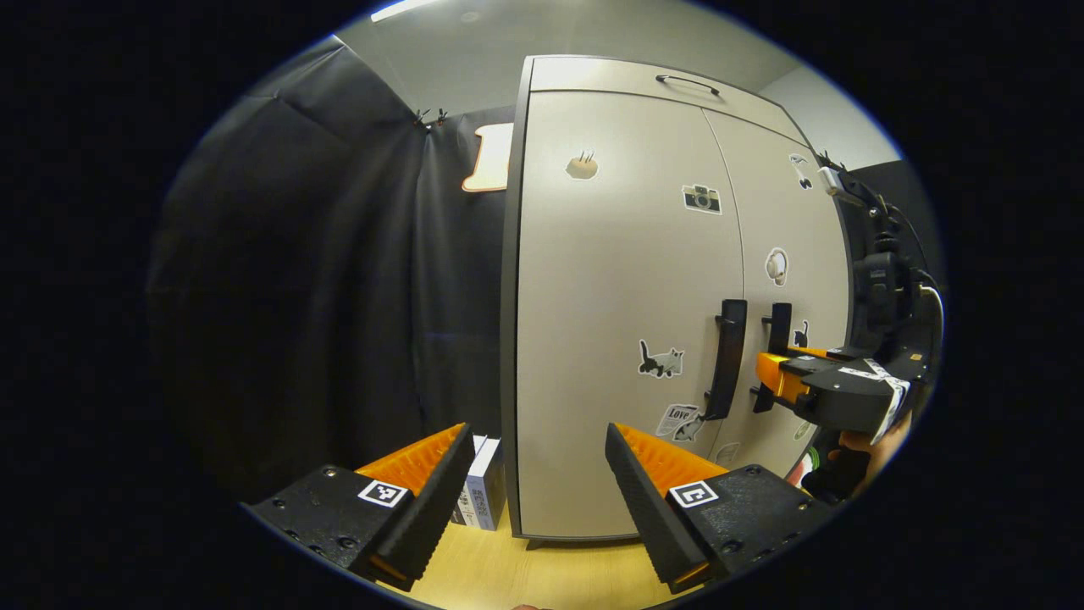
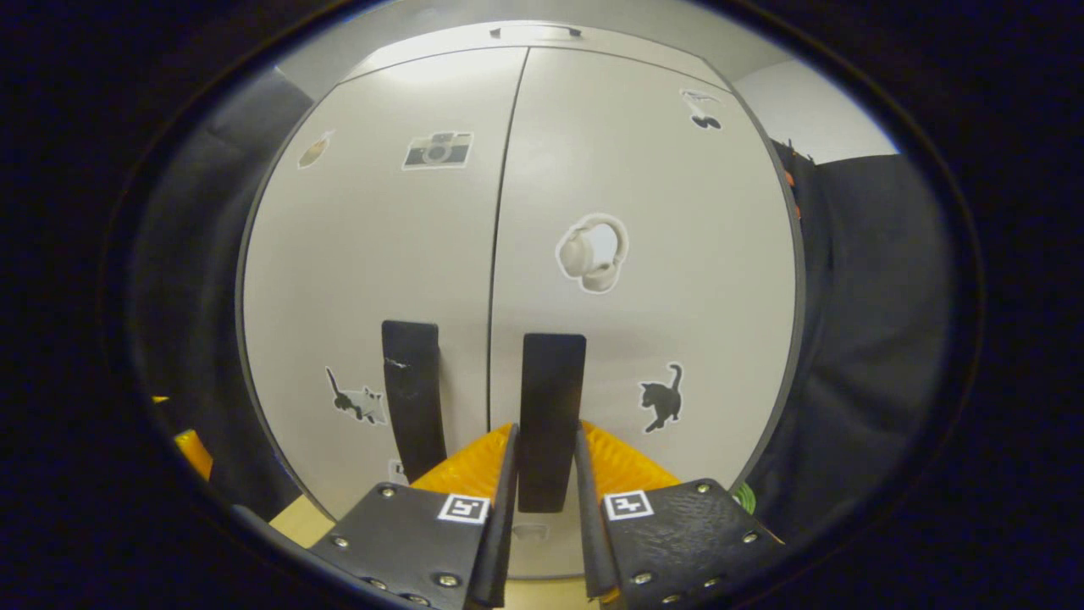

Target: Open the right door of the double-door shoe cabinet with the right hand, and open the left door with the left hand.

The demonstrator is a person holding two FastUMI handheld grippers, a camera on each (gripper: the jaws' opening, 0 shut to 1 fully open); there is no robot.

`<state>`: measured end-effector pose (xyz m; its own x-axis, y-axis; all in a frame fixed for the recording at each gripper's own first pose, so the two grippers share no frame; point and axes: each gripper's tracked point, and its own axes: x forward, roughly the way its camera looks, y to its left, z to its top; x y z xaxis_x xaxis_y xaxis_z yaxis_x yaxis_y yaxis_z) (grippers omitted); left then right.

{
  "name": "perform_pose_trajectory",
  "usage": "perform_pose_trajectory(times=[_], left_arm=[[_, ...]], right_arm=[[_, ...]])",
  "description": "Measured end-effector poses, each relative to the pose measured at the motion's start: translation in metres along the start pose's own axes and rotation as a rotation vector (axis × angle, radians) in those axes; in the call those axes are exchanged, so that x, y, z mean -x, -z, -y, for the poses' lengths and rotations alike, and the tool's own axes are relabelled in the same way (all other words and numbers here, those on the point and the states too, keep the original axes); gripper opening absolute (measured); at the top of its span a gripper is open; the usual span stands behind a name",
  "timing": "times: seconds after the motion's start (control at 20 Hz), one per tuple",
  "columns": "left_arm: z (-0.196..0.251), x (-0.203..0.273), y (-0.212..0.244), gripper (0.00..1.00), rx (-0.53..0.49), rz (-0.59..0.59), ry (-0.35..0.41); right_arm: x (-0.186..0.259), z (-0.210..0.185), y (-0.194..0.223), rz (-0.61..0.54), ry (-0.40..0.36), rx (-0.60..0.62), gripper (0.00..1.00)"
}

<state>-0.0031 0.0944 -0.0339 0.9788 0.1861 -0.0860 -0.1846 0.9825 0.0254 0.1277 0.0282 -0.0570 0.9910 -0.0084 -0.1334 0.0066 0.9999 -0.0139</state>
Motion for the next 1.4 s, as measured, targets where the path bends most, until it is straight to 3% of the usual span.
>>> perform_pose_trajectory(times=[0.05,0.1,0.2,0.25,0.5,0.6,0.75,0.8,1.35,1.4], left_arm=[[-0.001,0.000,0.001,0.96,0.002,-0.004,0.001],[-0.001,0.001,0.002,0.96,0.004,-0.008,0.002],[-0.001,0.002,0.004,0.96,0.007,-0.014,0.007],[-0.001,0.002,0.004,0.96,0.008,-0.013,0.008],[0.002,0.005,0.007,0.96,0.013,-0.020,0.024],[0.004,0.006,0.009,0.96,0.017,-0.025,0.030],[0.007,0.009,0.012,0.96,0.018,-0.035,0.041],[0.007,0.011,0.012,0.96,0.018,-0.034,0.044],[-0.003,0.021,0.012,0.96,0.011,-0.035,0.031],[-0.005,0.022,0.012,0.93,0.009,-0.034,0.027]], right_arm=[[-0.002,0.000,-0.001,0.005,0.008,-0.024,0.38],[-0.003,0.000,0.001,-0.009,0.011,-0.035,0.30],[-0.002,0.002,0.000,-0.012,0.010,-0.044,0.30],[-0.002,0.001,0.000,-0.011,0.007,-0.048,0.23],[0.006,0.002,0.000,-0.003,-0.027,-0.037,0.23],[0.010,0.003,-0.001,0.003,-0.049,-0.035,0.28],[0.024,0.008,0.000,0.002,-0.102,-0.051,0.28],[0.029,0.011,0.001,-0.001,-0.125,-0.059,0.23],[0.060,0.024,0.003,-0.029,-0.325,-0.071,0.23],[0.062,0.025,0.003,-0.029,-0.338,-0.076,0.23]])
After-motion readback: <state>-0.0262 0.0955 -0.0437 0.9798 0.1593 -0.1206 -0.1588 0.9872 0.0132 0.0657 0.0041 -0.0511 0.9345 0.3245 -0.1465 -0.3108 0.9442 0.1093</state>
